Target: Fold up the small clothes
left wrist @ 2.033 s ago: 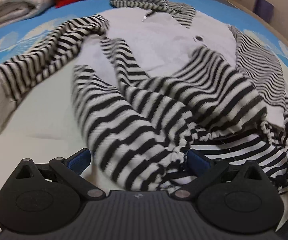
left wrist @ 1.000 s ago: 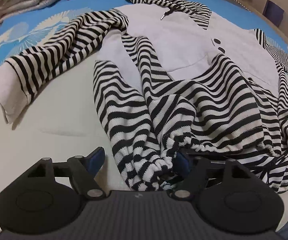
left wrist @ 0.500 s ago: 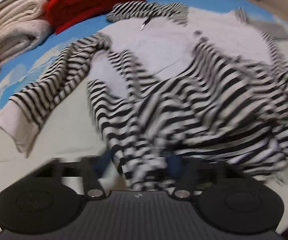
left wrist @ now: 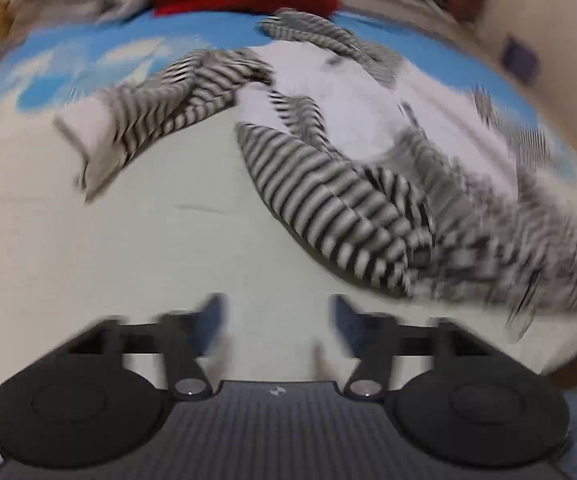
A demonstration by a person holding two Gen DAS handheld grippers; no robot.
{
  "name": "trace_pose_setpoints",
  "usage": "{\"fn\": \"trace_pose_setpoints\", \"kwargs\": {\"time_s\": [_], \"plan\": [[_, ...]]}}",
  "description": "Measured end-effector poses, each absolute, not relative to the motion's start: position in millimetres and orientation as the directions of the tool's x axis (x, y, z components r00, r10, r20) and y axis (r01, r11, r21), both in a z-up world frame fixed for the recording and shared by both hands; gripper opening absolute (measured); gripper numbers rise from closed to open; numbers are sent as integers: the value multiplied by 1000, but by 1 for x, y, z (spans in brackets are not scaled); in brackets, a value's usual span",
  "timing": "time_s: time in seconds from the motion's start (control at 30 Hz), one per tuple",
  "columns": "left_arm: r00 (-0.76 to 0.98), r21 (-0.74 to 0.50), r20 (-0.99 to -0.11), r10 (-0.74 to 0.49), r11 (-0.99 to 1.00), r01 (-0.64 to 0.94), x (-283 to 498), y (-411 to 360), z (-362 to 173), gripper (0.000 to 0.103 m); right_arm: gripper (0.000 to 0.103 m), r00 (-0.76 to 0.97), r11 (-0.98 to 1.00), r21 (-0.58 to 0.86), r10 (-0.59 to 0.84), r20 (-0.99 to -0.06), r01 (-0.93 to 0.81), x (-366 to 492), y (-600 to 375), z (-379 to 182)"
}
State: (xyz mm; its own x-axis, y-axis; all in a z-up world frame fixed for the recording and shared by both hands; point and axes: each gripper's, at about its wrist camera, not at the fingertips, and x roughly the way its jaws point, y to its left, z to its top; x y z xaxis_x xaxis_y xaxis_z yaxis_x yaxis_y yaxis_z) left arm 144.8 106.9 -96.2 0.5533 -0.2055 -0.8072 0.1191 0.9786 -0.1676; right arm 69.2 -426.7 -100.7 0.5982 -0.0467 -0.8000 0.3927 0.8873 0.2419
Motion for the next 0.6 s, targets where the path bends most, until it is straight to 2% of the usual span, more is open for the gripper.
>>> {"fn": "trace_pose_setpoints", "kwargs": {"time_s": [0.1,0.2,0.3,0.43,0.47,0.5,0.53,0.57,0.6], "plan": [[557,-266,-793,-246,963,48,161,118,-89,84,38,540,860,237,-53,-840,453,66,-428,-114],[535,-317,-798,-278,948,20,186,109,-83,84,59,635,836,322,-40,-771,444,46,-426,-92],[497,-355,-809,-314,935,12,212,83,-83,85,64,713,802,410,-29,-700,435,45,-433,-72],[357,-315,-887,-292,949,-6,258,37,-111,84,64,694,791,414,-18,-720,451,94,-433,-80],[326,-294,-904,-275,956,-8,265,29,-122,73,64,676,795,401,-16,-737,456,110,-431,-88],[313,-259,-917,-245,966,-1,269,21,-129,31,64,652,794,388,-14,-758,468,119,-431,-97],[308,-216,-927,-213,976,24,270,16,-133,7,63,624,788,378,-10,-781,486,131,-429,-110],[316,-206,-926,-209,978,43,267,17,-133,4,58,606,787,376,4,-796,489,134,-429,-122],[340,-213,-915,-218,976,52,262,24,-131,4,33,585,790,376,26,-811,485,138,-426,-134]]}}
